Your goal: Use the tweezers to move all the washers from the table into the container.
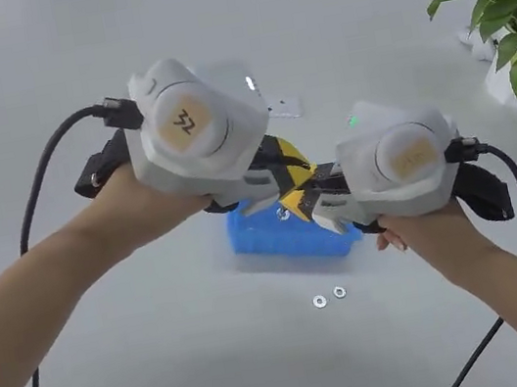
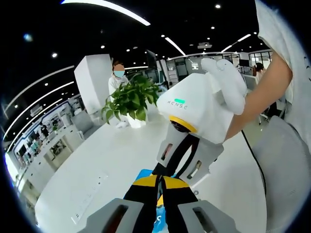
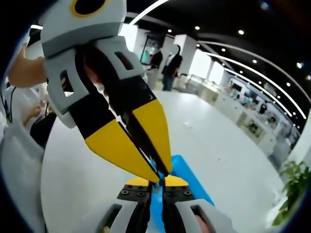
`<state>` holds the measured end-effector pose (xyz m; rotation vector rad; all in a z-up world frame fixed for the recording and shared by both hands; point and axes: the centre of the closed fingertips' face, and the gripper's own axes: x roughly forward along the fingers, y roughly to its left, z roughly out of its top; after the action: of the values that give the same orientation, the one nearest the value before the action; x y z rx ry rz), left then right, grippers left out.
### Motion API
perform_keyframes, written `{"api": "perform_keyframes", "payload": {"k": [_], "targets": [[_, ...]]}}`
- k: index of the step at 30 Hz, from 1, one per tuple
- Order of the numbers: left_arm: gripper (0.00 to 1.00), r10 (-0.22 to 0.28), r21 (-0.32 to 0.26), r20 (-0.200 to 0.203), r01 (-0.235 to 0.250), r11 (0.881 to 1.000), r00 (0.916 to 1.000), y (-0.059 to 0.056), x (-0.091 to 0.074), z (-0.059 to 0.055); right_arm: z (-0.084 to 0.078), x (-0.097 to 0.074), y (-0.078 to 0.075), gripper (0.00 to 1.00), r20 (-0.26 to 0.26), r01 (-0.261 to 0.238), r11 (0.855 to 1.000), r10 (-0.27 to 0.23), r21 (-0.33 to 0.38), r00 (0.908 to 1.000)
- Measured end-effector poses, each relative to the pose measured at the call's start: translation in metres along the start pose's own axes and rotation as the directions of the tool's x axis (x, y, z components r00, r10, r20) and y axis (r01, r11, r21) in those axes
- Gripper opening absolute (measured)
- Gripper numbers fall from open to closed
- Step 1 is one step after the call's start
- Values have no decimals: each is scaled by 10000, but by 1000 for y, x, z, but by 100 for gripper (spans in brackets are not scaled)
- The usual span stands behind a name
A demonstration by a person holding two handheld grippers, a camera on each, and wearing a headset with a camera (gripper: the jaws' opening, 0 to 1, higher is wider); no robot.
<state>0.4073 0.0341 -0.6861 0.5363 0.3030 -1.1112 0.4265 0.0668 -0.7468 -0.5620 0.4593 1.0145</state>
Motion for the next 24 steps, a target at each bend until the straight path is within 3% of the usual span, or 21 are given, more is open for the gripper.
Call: {"api": "perform_keyframes", "payload": {"k": [5,10,24], "targets": [[0,-15,-102,-128,14,9999,9999,7,9,-8,-6,11,-8,3,-112,97,9998,-95,150,9999],[0,-158,-57,-516,155,9999,9985,9,20,-20,-16,23,-11,3,-361,101,9997,-93,211,9993],[0,-343,-28,-1361,343,9994,9901,-1,39,-48,-40,44,-1,4,-806,-99,9945,184,1047,9966]]}}
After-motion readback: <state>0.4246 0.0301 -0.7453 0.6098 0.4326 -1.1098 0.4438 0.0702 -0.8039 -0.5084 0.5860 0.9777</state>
